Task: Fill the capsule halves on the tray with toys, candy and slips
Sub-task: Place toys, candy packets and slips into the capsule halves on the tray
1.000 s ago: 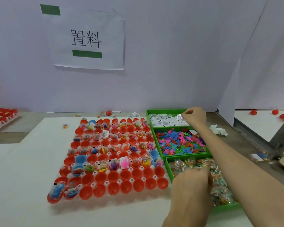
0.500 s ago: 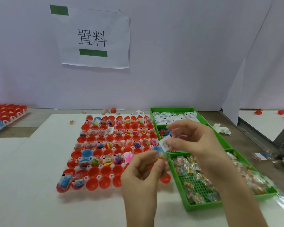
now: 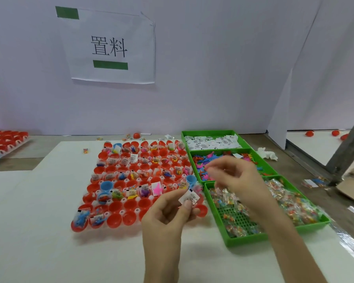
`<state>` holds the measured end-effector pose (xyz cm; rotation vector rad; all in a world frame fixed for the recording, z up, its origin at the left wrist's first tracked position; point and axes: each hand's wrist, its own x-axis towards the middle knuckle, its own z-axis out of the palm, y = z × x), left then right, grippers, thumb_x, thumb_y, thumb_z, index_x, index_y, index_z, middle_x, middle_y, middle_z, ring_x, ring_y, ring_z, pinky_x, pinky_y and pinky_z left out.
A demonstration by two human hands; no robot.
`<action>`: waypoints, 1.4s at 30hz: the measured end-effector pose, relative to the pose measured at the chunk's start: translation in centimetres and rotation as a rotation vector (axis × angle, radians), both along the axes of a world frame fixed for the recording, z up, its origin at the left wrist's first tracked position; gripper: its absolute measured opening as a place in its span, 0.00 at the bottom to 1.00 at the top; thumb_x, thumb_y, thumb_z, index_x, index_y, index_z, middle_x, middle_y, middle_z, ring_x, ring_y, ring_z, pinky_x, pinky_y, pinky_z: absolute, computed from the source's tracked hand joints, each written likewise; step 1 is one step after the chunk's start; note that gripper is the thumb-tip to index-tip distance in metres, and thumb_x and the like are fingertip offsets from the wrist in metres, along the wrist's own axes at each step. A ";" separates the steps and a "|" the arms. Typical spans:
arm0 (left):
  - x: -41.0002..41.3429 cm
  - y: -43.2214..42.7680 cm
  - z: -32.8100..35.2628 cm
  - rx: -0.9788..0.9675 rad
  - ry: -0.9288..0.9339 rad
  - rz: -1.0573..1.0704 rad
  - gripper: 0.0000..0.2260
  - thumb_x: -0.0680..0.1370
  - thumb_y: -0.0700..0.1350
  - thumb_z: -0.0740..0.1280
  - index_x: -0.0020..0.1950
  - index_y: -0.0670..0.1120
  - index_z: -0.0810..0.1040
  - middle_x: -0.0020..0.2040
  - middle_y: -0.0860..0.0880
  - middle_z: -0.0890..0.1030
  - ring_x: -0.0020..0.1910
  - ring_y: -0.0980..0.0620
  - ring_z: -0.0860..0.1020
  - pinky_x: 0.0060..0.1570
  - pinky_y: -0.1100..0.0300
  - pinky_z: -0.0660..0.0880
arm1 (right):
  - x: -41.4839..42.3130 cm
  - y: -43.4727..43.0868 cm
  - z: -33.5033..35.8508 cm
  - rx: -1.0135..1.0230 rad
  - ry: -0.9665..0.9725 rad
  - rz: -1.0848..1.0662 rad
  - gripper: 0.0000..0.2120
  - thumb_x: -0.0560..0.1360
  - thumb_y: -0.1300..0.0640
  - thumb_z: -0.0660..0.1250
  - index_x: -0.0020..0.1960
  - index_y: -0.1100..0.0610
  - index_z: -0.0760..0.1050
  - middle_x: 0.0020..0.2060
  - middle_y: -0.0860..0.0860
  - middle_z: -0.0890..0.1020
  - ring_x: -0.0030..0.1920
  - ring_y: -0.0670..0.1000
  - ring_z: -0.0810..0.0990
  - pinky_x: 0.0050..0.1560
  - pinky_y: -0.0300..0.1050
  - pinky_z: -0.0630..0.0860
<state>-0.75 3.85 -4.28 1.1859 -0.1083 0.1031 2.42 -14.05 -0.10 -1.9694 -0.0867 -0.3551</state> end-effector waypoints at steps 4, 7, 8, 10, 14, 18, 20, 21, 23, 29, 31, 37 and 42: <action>0.0 0.9 -1.0 0.007 0.025 -0.023 0.10 0.72 0.30 0.71 0.49 0.43 0.82 0.38 0.40 0.84 0.36 0.41 0.84 0.36 0.59 0.81 | 6.1 -5.0 -1.6 -0.270 0.150 -0.333 0.05 0.75 0.60 0.73 0.46 0.51 0.83 0.41 0.46 0.85 0.42 0.45 0.82 0.52 0.48 0.81; 0.2 1.0 -1.7 0.020 0.013 -0.015 0.11 0.71 0.29 0.72 0.50 0.41 0.80 0.36 0.41 0.83 0.34 0.43 0.83 0.34 0.58 0.80 | 9.3 -6.0 -2.8 -0.535 0.362 -0.195 0.04 0.74 0.55 0.75 0.48 0.50 0.82 0.47 0.49 0.84 0.46 0.47 0.81 0.48 0.43 0.77; 0.3 1.1 -1.9 0.022 0.009 -0.009 0.11 0.71 0.29 0.72 0.49 0.41 0.80 0.35 0.41 0.83 0.34 0.43 0.83 0.34 0.59 0.80 | 9.8 -5.9 -3.1 -0.576 0.393 -0.171 0.06 0.72 0.54 0.76 0.47 0.50 0.82 0.46 0.49 0.83 0.46 0.48 0.80 0.44 0.41 0.76; 0.5 1.2 -2.1 0.022 -0.003 0.002 0.11 0.71 0.29 0.72 0.49 0.41 0.80 0.36 0.40 0.83 0.33 0.43 0.83 0.33 0.59 0.80 | 10.3 -5.6 -3.6 -0.576 0.385 -0.186 0.08 0.71 0.54 0.78 0.47 0.50 0.81 0.43 0.48 0.81 0.42 0.47 0.79 0.38 0.38 0.73; 0.6 1.7 -2.3 0.025 -0.008 0.015 0.11 0.71 0.27 0.71 0.48 0.40 0.80 0.37 0.40 0.83 0.32 0.44 0.82 0.33 0.60 0.80 | 10.3 -5.7 -4.3 -0.538 0.305 -0.241 0.09 0.70 0.59 0.78 0.41 0.48 0.79 0.38 0.46 0.81 0.40 0.45 0.80 0.34 0.34 0.69; 0.6 2.1 -2.7 0.025 0.007 0.043 0.11 0.71 0.27 0.71 0.47 0.40 0.80 0.36 0.38 0.82 0.31 0.43 0.83 0.32 0.60 0.80 | 9.9 -6.5 -4.2 -0.525 0.267 -0.280 0.08 0.70 0.58 0.78 0.39 0.48 0.81 0.38 0.44 0.82 0.41 0.43 0.79 0.36 0.35 0.69; 0.7 2.1 -2.6 0.022 0.005 0.063 0.11 0.71 0.27 0.71 0.47 0.41 0.80 0.37 0.38 0.82 0.31 0.44 0.83 0.32 0.60 0.80 | 9.5 -6.7 -3.9 -0.464 0.217 -0.302 0.07 0.70 0.58 0.78 0.38 0.49 0.82 0.39 0.44 0.83 0.44 0.44 0.80 0.42 0.38 0.71; 0.7 2.1 -2.7 0.019 -0.002 0.073 0.11 0.71 0.28 0.72 0.48 0.41 0.81 0.37 0.39 0.83 0.32 0.45 0.83 0.33 0.60 0.80 | 9.2 -6.7 -3.6 -0.435 0.188 -0.303 0.07 0.70 0.59 0.78 0.38 0.50 0.82 0.38 0.44 0.84 0.44 0.44 0.81 0.42 0.39 0.72; 0.8 1.9 -2.8 0.018 -0.006 0.100 0.12 0.71 0.30 0.72 0.49 0.44 0.82 0.39 0.40 0.84 0.34 0.45 0.83 0.35 0.60 0.80 | 8.5 -6.5 -2.9 -0.379 0.143 -0.275 0.08 0.69 0.61 0.78 0.37 0.52 0.82 0.35 0.45 0.85 0.40 0.43 0.82 0.40 0.37 0.74; 0.6 1.7 -2.6 0.062 -0.005 0.167 0.13 0.73 0.33 0.72 0.44 0.52 0.82 0.39 0.44 0.85 0.35 0.46 0.83 0.35 0.63 0.79 | 5.5 -2.4 0.3 -0.045 0.079 0.203 0.07 0.70 0.63 0.78 0.41 0.53 0.83 0.41 0.51 0.87 0.43 0.49 0.86 0.45 0.40 0.81; 0.5 1.6 -2.6 0.086 0.000 0.187 0.12 0.73 0.35 0.73 0.44 0.54 0.83 0.39 0.46 0.85 0.35 0.48 0.83 0.36 0.62 0.80 | 4.7 -0.6 0.7 -0.018 0.122 0.385 0.05 0.72 0.60 0.76 0.44 0.51 0.85 0.43 0.50 0.87 0.46 0.49 0.86 0.48 0.36 0.79; 0.6 1.8 -2.4 0.103 -0.016 0.231 0.09 0.72 0.38 0.74 0.46 0.52 0.85 0.38 0.47 0.85 0.35 0.49 0.84 0.36 0.63 0.80 | 3.5 2.5 0.2 -0.075 0.206 0.670 0.05 0.75 0.61 0.73 0.48 0.53 0.86 0.43 0.50 0.86 0.43 0.46 0.84 0.44 0.35 0.77; 0.4 1.7 -2.6 0.117 -0.018 0.238 0.10 0.76 0.39 0.70 0.47 0.53 0.85 0.40 0.49 0.86 0.37 0.49 0.84 0.38 0.63 0.81 | 3.6 3.2 -0.2 -0.135 0.187 0.641 0.06 0.75 0.62 0.74 0.49 0.54 0.83 0.42 0.52 0.85 0.42 0.50 0.84 0.45 0.43 0.80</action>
